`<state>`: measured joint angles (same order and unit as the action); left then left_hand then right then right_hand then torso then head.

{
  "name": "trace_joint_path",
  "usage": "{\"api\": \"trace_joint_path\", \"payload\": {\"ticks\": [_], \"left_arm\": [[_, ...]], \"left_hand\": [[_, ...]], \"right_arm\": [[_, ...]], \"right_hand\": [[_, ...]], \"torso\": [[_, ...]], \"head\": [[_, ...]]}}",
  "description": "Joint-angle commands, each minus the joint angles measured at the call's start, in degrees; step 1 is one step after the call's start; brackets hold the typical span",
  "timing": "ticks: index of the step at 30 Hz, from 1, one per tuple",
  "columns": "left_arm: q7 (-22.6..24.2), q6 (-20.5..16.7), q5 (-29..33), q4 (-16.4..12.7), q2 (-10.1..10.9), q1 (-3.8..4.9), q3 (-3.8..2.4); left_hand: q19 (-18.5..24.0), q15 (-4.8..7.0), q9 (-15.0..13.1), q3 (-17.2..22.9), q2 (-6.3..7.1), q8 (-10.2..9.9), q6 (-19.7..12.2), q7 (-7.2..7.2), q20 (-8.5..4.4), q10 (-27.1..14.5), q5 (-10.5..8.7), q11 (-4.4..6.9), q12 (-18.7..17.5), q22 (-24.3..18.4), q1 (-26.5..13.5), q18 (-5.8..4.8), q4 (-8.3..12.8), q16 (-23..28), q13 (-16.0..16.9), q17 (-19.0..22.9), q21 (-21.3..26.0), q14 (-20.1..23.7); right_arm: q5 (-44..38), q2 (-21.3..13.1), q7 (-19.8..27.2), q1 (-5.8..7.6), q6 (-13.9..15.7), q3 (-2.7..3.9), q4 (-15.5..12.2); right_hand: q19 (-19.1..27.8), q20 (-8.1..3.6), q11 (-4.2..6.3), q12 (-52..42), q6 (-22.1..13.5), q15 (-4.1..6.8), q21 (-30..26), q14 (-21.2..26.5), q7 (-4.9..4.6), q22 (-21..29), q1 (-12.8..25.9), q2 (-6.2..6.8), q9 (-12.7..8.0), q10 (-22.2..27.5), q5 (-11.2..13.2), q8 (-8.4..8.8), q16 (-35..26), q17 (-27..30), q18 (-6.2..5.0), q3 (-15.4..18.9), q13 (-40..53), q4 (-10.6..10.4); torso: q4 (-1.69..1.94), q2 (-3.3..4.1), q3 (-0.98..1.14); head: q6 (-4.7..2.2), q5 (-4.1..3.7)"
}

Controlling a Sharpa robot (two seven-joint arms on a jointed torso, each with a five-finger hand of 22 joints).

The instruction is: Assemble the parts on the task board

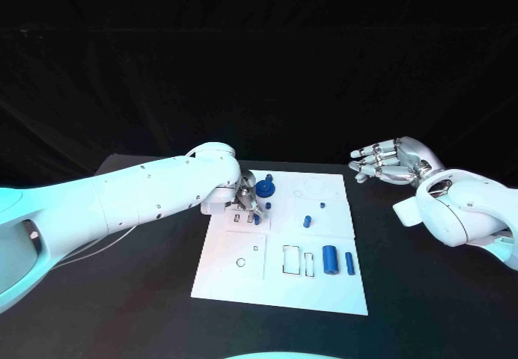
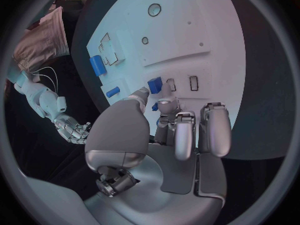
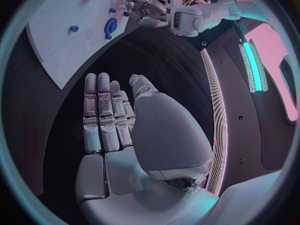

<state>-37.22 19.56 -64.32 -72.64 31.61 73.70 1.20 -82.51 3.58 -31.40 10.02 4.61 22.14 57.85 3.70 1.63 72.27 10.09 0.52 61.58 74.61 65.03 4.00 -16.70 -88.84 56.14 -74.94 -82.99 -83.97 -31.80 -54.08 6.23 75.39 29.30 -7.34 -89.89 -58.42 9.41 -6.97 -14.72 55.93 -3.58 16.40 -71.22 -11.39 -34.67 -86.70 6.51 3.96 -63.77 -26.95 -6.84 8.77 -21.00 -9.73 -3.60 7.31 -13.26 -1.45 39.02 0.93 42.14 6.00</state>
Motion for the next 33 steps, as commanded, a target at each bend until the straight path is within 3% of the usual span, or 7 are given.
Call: {"api": "trace_joint_path", "payload": {"ticks": [1, 14, 17, 22, 28, 31, 33], "left_arm": [[-0.12, 1.04, 0.02, -0.19, -0.10, 0.00, -0.02], [-0.11, 1.06, 0.61, -0.58, -0.11, -0.03, -0.03], [-0.12, 1.00, 0.80, -0.52, -0.10, -0.03, -0.04], [-0.14, 1.01, 0.95, -0.43, -0.07, -0.03, -0.04], [-0.18, 0.82, 1.54, -0.36, -0.01, -0.04, -0.04], [-0.26, 0.81, 2.31, -0.33, 0.05, -0.04, -0.04], [-0.26, 0.55, 3.32, -0.36, 0.17, -0.05, -0.04]], "left_hand": [[-0.40, 0.29, -0.08, 0.45, 0.37, 0.23, -0.01, -0.06, 0.14, 0.26, 0.05, -0.07, 0.34, 0.09, -0.05, -0.90, 0.02, -0.15, -0.01, -13.88, -0.20, -5.63], [-0.43, 0.33, -0.26, 0.99, -0.02, 0.31, 0.02, -0.10, 0.11, 0.27, 0.07, -0.03, 0.38, 0.18, 0.31, -0.92, 0.00, -0.14, 0.03, -13.87, -0.24, -5.63], [-0.45, 0.44, -0.56, 2.33, -0.66, 0.40, -0.10, -0.25, 0.04, 0.26, 0.11, 0.11, 0.40, 0.27, 1.86, -0.92, 0.26, -0.14, 0.08, -13.87, -0.27, -5.63], [-0.46, 0.59, -1.01, 4.64, -0.46, 0.50, -0.39, -0.38, -0.09, 0.10, 0.16, 0.26, 0.24, 0.37, 4.57, -0.94, 0.47, -0.13, 0.00, -13.86, -0.30, -5.63], [-0.46, 0.86, -1.69, 9.91, -0.08, 0.64, -0.87, -0.64, -0.29, -0.15, 0.35, 0.54, -0.22, 0.49, 9.00, -0.94, 1.43, -0.13, -0.27, -13.87, -0.32, -5.63], [-0.47, 1.03, -2.19, 14.04, 0.03, 0.84, -1.31, -0.71, -0.48, -0.23, 0.44, 0.67, -0.61, 0.55, 12.54, -0.95, 3.84, -0.15, -0.49, -13.90, -0.34, -5.64], [-0.47, 0.87, -2.81, 16.82, 0.82, 1.20, -1.65, -0.52, -0.46, -0.19, 0.32, 0.53, -1.03, 0.59, 13.49, -0.96, 5.13, -0.12, -0.83, -13.87, -0.35, -5.63]], "right_arm": [[-0.66, 0.10, 0.26, -0.06, -0.89, 0.01, 0.03], [-0.66, 0.24, 0.28, -0.11, -0.97, 0.01, 0.14], [-0.66, 0.27, 0.29, -0.12, -0.98, 0.01, 0.19], [-0.66, 0.28, 0.31, -0.13, -0.97, 0.01, 0.27], [-0.66, 0.29, 0.33, -0.15, -0.93, 0.01, 0.34], [-0.66, 0.29, 0.36, -0.16, -0.92, 0.01, 0.36], [-0.66, 0.29, 0.37, -0.17, -0.91, 0.01, 0.38]], "right_hand": [[0.15, 0.35, -0.14, 0.09, -0.44, -0.24, -0.35, 0.18, 0.11, 0.08, 0.43, 0.03, 0.07, 0.16, -0.34, -0.05, -0.25, 0.09, -0.55, -0.35, -0.08, 0.11], [0.15, 0.35, -0.14, 0.09, -0.44, -0.24, -0.35, 0.18, 0.11, 0.08, 0.43, 0.03, 0.07, 0.16, -0.34, -0.05, -0.25, 0.09, -0.55, -0.35, -0.08, 0.11], [0.15, 0.35, -0.14, 0.09, -0.44, -0.24, -0.35, 0.18, 0.11, 0.08, 0.43, 0.03, 0.07, 0.16, -0.34, -0.05, -0.25, 0.09, -0.55, -0.35, -0.08, 0.11], [0.18, 0.37, -0.13, 0.06, -0.44, -0.24, -0.41, 0.20, 0.11, 0.15, 0.42, -0.04, 0.08, 0.14, -0.39, -0.08, -0.33, 0.12, -0.56, -0.48, -0.13, 0.13], [0.18, 0.37, -0.13, 0.06, -0.44, -0.24, -0.41, 0.20, 0.11, 0.15, 0.42, -0.04, 0.08, 0.14, -0.39, -0.08, -0.33, 0.12, -0.56, -0.48, -0.13, 0.13], [0.18, 0.37, -0.13, 0.06, -0.44, -0.24, -0.41, 0.20, 0.11, 0.15, 0.42, -0.04, 0.08, 0.14, -0.39, -0.08, -0.33, 0.12, -0.56, -0.48, -0.13, 0.13], [0.18, 0.37, -0.13, 0.06, -0.44, -0.24, -0.41, 0.20, 0.11, 0.15, 0.42, -0.04, 0.08, 0.14, -0.39, -0.08, -0.33, 0.12, -0.56, -0.48, -0.13, 0.13]], "torso": [[0.01, 0.01, -0.01], [-0.01, 0.03, -0.01], [0.00, 0.00, -0.01], [0.01, 0.03, -0.02], [0.01, 0.02, -0.05], [-0.01, -0.02, -0.04], [0.01, -0.01, -0.02]], "head": [[-0.04, 0.05], [-0.07, 0.11], [-0.01, 0.11], [0.01, 0.14], [0.02, 0.15], [0.07, 0.15], [0.11, 0.19]]}}
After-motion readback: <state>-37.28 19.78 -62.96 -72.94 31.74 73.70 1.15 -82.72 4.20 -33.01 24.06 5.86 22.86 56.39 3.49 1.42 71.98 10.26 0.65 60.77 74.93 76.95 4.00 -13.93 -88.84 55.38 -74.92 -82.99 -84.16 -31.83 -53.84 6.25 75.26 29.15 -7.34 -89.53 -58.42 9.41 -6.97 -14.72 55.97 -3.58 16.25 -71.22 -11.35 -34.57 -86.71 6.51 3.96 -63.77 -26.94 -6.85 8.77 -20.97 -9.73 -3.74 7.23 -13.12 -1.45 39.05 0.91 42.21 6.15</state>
